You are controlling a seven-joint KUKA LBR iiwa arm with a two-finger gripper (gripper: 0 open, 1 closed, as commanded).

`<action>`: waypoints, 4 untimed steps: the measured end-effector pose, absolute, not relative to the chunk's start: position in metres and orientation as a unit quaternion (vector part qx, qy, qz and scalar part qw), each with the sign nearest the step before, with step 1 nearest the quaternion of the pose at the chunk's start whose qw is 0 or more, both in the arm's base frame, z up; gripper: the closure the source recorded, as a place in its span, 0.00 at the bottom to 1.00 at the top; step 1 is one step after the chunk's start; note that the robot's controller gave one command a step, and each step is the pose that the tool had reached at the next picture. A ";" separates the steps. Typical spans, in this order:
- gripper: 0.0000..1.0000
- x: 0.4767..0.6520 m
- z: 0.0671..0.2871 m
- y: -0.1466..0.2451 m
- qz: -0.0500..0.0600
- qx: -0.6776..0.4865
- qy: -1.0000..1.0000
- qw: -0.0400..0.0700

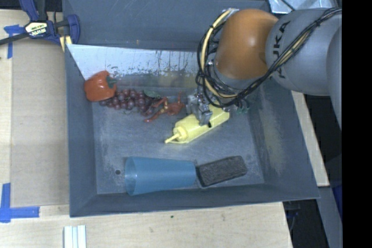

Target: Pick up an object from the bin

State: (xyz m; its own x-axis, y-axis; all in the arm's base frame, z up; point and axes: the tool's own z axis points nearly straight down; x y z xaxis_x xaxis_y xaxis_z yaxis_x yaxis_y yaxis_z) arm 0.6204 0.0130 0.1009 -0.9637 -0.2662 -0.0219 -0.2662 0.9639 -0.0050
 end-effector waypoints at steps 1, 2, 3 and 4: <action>1.00 0.620 0.101 0.013 -0.001 -0.134 0.991 0.011; 1.00 0.612 0.195 0.013 -0.001 -0.143 0.990 0.010; 1.00 0.595 0.220 0.010 -0.001 -0.136 0.991 0.009; 1.00 0.619 0.176 0.043 -0.002 -0.259 0.966 0.012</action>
Offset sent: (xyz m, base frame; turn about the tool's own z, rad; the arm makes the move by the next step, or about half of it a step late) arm -0.0104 0.0002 0.1301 -0.0274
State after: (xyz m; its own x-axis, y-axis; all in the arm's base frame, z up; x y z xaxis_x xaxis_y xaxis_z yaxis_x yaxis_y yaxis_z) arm 0.6192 0.0432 0.1762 -0.8659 -0.4996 -0.0228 -0.4995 0.8662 -0.0103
